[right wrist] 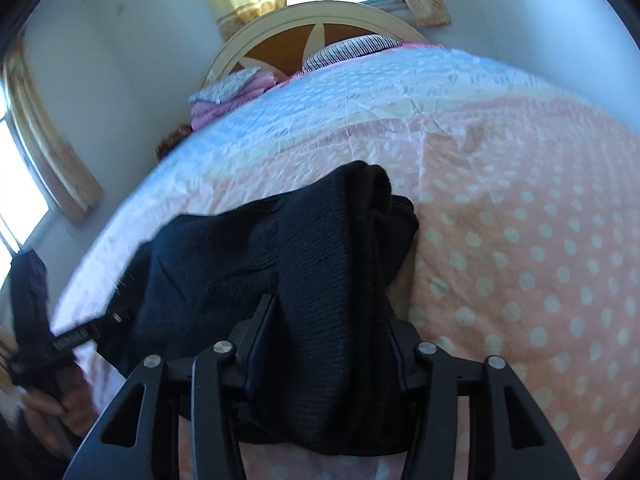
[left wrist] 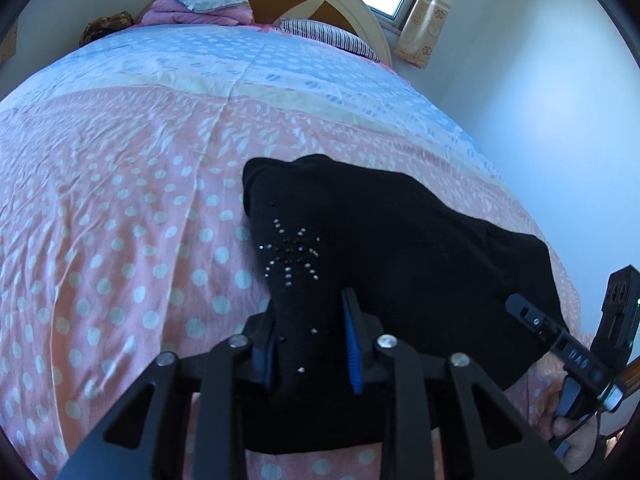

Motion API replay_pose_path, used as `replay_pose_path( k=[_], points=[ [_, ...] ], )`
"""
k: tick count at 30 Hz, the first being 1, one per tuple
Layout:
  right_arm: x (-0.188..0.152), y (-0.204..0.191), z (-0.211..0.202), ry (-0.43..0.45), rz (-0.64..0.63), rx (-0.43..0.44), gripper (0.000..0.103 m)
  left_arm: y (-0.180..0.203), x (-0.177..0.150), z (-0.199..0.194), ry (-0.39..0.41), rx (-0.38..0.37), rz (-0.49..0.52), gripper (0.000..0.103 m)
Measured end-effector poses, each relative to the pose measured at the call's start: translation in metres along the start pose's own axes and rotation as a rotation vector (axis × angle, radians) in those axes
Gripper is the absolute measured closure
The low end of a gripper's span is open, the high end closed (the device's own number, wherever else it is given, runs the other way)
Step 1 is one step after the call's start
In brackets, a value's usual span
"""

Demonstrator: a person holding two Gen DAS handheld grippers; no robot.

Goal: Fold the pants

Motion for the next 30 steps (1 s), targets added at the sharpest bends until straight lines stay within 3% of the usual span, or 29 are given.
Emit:
replay_pose_path(
  k=[7,13,20,24,30],
  points=[
    [0.003,-0.007,-0.008,0.064,-0.080,-0.040,0.066,0.012,0.003,-0.007,0.040,0.080,0.111,0.083],
    [0.005,-0.013,-0.016,0.121,-0.104,-0.047,0.068,0.011,0.006,-0.015,0.066,0.055,0.113,0.083],
    [0.003,-0.016,-0.015,0.110,-0.084,-0.085,0.069,0.016,0.013,-0.026,0.094,0.035,0.147,0.084],
    [0.012,-0.031,-0.029,0.139,-0.055,-0.064,0.069,0.010,0.017,-0.033,0.103,0.011,0.133,0.085],
    [0.019,-0.081,-0.032,0.159,-0.133,-0.032,0.070,-0.019,0.030,-0.055,0.165,0.063,0.121,0.087]
  ],
)
Point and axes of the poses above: each gripper's, at about its wrist camera, not at the fingertips, and z roughly the way its jaws point, y to its right, x to its top, the point moved 8 cm from there along z, roughly the way its jaws point, and after that the axes turned 8 degrees about z, right-handed, at the moved point
